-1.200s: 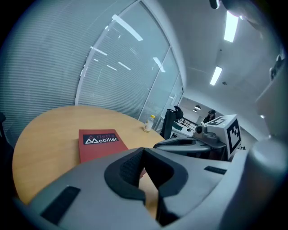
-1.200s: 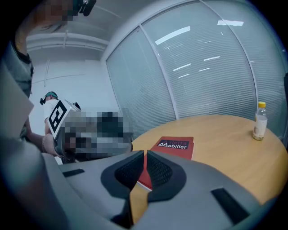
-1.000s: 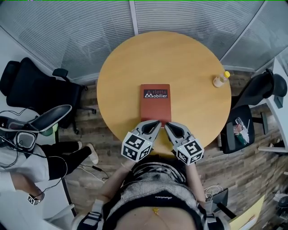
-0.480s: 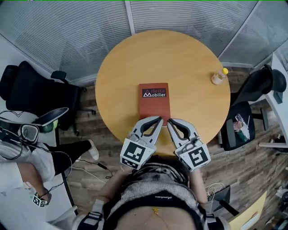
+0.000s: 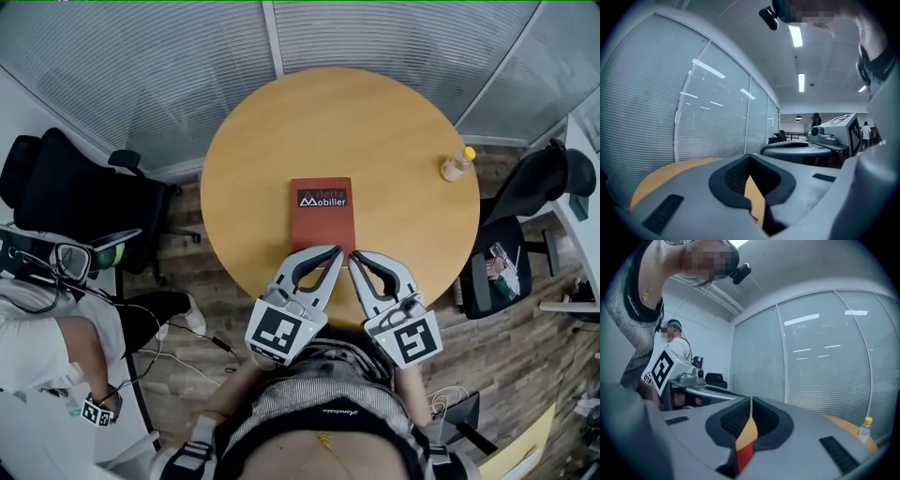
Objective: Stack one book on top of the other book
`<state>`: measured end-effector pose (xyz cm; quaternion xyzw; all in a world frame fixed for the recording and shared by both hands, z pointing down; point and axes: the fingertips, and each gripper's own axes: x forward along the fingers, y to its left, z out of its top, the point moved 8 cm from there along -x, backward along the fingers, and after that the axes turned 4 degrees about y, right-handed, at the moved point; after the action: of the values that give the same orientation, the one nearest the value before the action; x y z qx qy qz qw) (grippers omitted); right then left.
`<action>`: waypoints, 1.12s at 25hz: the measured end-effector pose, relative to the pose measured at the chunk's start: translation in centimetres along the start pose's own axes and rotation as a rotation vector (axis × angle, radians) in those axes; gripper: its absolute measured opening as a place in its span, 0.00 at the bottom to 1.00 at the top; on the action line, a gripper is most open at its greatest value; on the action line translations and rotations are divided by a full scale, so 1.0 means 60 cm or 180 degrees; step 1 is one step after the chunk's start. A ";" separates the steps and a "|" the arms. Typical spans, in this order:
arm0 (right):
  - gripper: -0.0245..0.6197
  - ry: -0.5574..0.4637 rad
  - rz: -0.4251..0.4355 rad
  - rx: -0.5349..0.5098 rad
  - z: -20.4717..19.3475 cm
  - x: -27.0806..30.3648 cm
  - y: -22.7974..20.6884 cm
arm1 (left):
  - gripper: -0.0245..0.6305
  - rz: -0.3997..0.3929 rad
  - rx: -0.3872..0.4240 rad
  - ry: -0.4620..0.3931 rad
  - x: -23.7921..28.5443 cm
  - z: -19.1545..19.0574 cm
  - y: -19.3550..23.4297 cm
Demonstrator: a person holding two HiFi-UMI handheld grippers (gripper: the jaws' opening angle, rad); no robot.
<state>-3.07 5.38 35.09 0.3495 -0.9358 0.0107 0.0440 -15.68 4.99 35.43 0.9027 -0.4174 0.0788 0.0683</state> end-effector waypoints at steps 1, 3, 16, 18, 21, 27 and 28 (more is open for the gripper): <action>0.09 -0.0009 -0.0001 0.0003 0.001 -0.001 0.001 | 0.07 0.0006 0.0018 -0.0021 -0.002 0.001 -0.001; 0.08 -0.0019 0.0004 -0.0003 0.000 -0.004 0.002 | 0.07 0.0014 0.0054 0.0010 -0.006 0.000 -0.004; 0.08 0.0065 0.0057 -0.0057 -0.005 -0.007 0.008 | 0.07 0.0035 0.0016 0.0080 -0.015 -0.009 -0.007; 0.07 0.0077 0.0056 -0.0052 -0.007 -0.006 0.009 | 0.07 0.0040 0.0023 0.0139 -0.017 -0.012 -0.007; 0.07 0.0113 0.0061 -0.0047 -0.011 -0.002 0.008 | 0.07 0.0043 0.0015 0.0157 -0.015 -0.014 -0.004; 0.07 0.0135 0.0062 -0.0060 -0.013 -0.004 0.008 | 0.07 0.0059 0.0047 0.0196 -0.015 -0.017 -0.005; 0.07 0.0140 0.0062 -0.0060 -0.014 -0.004 0.007 | 0.07 0.0056 0.0052 0.0206 -0.014 -0.018 -0.005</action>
<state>-3.13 5.91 35.88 0.3396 -0.9381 0.0100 0.0678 -16.08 6.02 36.28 0.8965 -0.4224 0.1120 0.0737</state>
